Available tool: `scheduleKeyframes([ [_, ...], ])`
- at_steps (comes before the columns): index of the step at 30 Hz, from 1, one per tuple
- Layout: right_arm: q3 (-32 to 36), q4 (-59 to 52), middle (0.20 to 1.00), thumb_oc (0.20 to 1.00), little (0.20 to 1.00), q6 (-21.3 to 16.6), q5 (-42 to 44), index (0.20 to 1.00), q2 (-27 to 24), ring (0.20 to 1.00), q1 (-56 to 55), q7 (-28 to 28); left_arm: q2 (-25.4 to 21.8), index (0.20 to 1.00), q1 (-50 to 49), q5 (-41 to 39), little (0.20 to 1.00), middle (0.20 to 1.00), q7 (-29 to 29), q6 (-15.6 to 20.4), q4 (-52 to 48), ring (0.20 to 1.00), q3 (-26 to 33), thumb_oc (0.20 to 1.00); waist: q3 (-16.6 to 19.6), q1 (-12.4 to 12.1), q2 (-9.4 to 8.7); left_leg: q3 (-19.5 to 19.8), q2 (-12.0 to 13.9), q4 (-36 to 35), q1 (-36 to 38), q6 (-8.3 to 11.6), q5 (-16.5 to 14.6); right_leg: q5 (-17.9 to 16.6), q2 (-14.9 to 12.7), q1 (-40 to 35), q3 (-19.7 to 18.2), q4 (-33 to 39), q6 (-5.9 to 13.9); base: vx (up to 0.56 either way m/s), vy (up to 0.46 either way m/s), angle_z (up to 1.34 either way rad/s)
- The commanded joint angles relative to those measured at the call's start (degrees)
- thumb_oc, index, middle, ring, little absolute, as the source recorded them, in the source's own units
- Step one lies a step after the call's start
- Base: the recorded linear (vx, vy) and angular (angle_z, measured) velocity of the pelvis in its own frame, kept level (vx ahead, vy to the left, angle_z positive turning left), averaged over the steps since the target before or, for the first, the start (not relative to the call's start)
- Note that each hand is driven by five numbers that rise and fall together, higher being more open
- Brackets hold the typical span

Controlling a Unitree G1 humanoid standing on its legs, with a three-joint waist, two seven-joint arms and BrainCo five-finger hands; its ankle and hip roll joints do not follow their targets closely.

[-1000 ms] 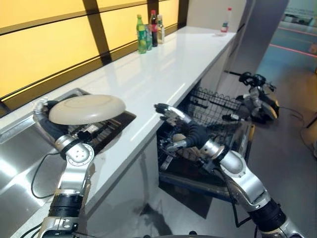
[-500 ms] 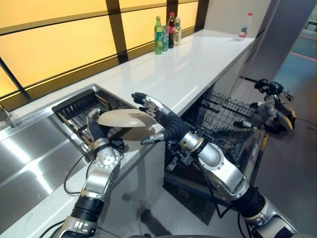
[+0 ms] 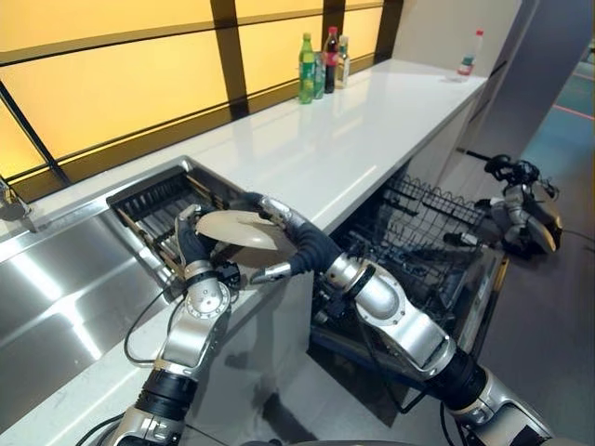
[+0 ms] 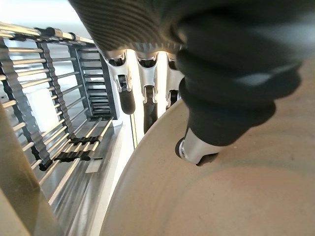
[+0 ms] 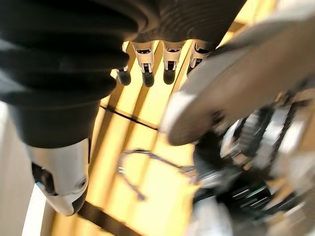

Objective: Pick up plates and place into dishwasher.

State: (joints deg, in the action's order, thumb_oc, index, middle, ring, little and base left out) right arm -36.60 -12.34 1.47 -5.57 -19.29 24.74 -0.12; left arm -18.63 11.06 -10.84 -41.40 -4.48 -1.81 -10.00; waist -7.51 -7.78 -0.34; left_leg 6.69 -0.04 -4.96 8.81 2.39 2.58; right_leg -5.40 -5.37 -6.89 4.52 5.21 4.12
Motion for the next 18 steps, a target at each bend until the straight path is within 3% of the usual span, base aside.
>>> scheduleKeyframes([
  [1, 3.95, -3.24, 1.000, 1.000, 1.000, -0.25, -10.22, 1.000, -3.87, 1.000, 6.48, -4.43, -1.78, 0.200, 2.08, -0.10, 0.200, 0.200, -0.97, 1.50, -5.49, 0.200, 0.72, 0.200, 1.69, -0.97, -0.42, 2.75, -3.87, -0.04, -2.38, -1.47, 0.44, 1.04, 0.52, -0.66, 3.09, -0.21, 1.39, -0.04, 0.005, 0.10],
  [9, 4.60, -4.69, 1.000, 1.000, 1.000, -1.86, -16.18, 1.000, -8.03, 1.000, 6.09, -4.89, -2.06, 0.200, 0.51, -0.92, 0.200, 0.200, 0.47, 2.09, -6.32, 0.200, 2.29, 0.200, 1.56, -1.42, -0.53, 3.64, -4.23, -0.04, -2.73, -1.61, 0.47, 0.90, 0.26, -0.52, 3.45, -0.21, 1.78, -0.01, 0.020, 0.07],
  [14, 5.52, -5.37, 1.000, 1.000, 1.000, -0.85, -20.19, 1.000, -10.38, 1.000, 5.76, -5.28, -2.44, 0.200, -0.23, -1.21, 0.200, 0.200, 1.13, 1.35, -7.65, 0.200, 3.48, 0.200, 1.90, -1.85, -0.75, 3.65, -4.09, -0.04, -2.91, -1.58, 0.57, 0.90, 0.10, -0.70, 4.18, -0.21, 1.88, 0.00, 0.008, 0.09],
  [18, 5.72, -5.17, 1.000, 1.000, 1.000, -0.90, -17.45, 1.000, -10.47, 1.000, 6.25, -5.51, -2.30, 0.200, -0.24, -1.67, 0.200, 0.200, 1.31, 1.45, -7.57, 0.200, 3.83, 0.200, 2.11, -2.13, -0.94, 4.30, -4.28, -0.04, -3.06, -1.59, 0.55, 0.98, 0.09, -0.73, 4.26, -0.21, 1.90, 0.00, 0.004, 0.08],
])
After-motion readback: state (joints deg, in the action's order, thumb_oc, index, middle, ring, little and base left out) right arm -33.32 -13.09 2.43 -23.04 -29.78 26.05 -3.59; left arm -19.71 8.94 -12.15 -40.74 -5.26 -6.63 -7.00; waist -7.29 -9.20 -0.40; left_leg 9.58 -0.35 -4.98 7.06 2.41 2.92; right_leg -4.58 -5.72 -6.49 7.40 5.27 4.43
